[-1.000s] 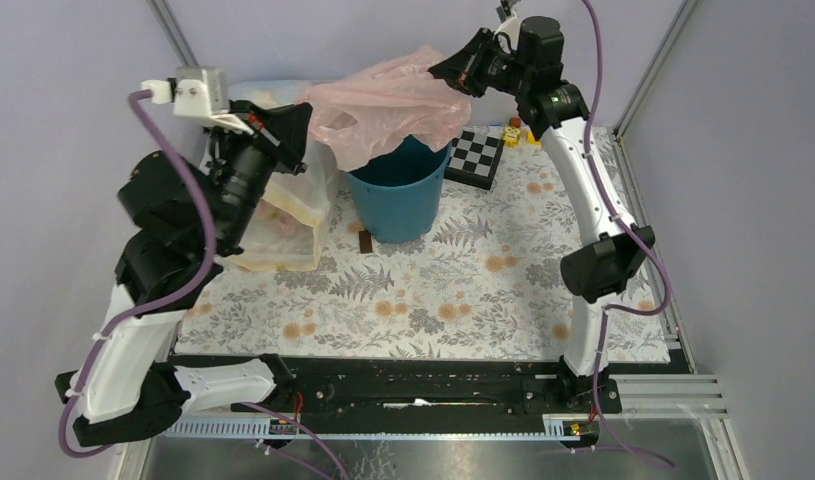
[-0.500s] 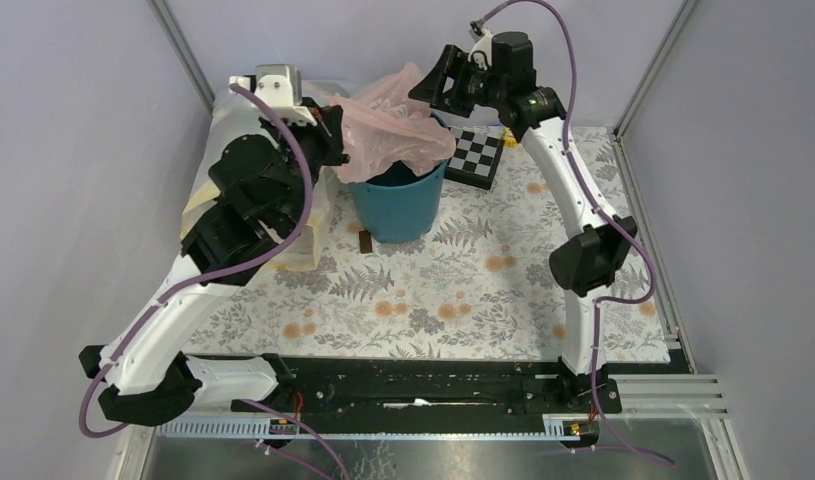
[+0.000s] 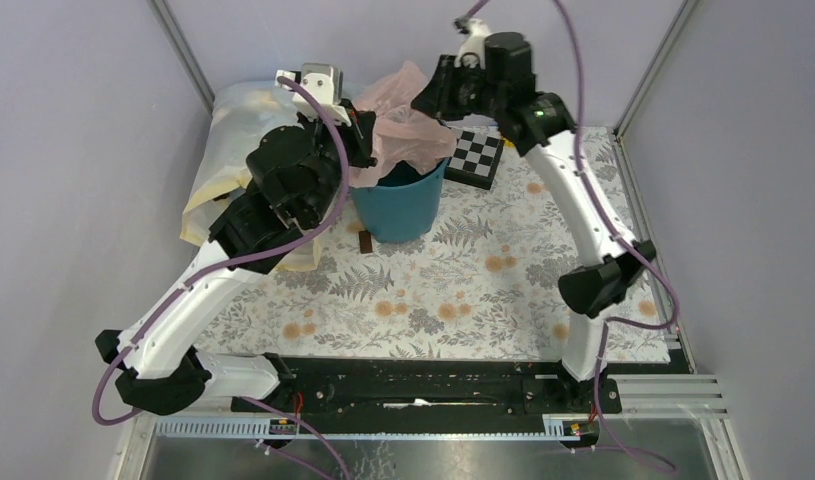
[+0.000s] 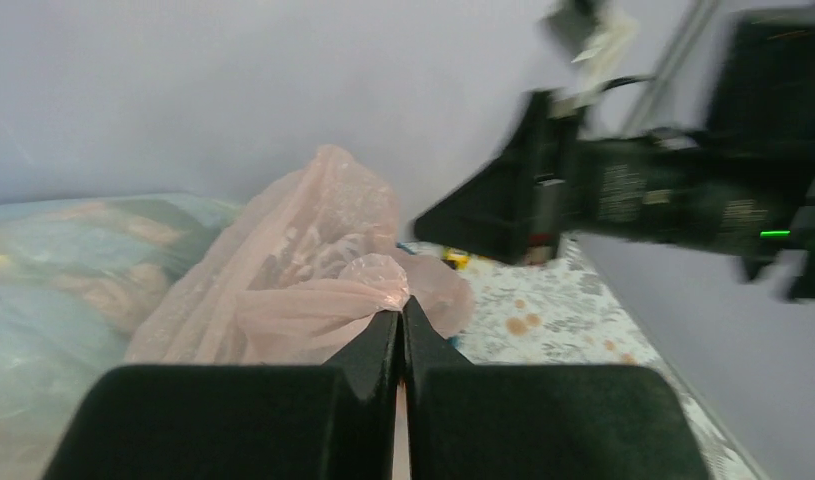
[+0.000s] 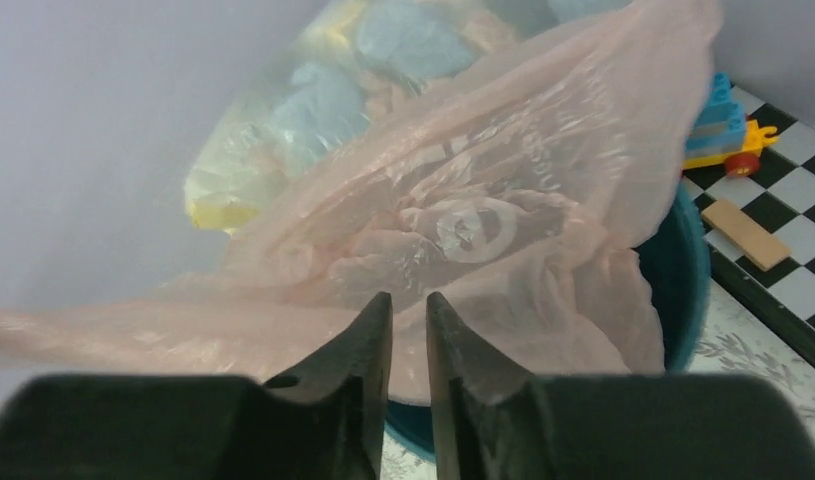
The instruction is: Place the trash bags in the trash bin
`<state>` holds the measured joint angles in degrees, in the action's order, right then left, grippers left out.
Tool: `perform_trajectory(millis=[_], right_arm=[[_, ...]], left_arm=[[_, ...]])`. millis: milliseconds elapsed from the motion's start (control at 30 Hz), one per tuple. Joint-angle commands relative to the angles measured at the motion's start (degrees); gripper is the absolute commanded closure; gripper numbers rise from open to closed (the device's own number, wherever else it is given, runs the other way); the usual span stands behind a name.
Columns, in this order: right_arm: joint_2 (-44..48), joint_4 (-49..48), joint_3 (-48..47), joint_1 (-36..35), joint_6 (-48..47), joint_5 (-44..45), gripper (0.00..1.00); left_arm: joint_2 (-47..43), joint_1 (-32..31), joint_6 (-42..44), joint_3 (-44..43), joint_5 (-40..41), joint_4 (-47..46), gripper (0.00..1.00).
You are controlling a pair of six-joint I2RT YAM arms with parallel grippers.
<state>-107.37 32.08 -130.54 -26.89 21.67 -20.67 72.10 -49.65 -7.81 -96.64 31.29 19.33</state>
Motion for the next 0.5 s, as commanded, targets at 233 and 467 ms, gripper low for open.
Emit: perform_trajectory(millis=[233,467], right_arm=[[-14.87,9.67,-5.6,-7.65,-7.92,18.23,1.0],[-14.88,10.97,-4.73,-8.13,-9.19,17.91,1.0]], left_arm=[[-4.71,0.09,-6.76,-1.99,-14.87,-1.76,1.0],[-2.13,0.51,-6.3,-1.61,-14.76,-2.81,1.0]])
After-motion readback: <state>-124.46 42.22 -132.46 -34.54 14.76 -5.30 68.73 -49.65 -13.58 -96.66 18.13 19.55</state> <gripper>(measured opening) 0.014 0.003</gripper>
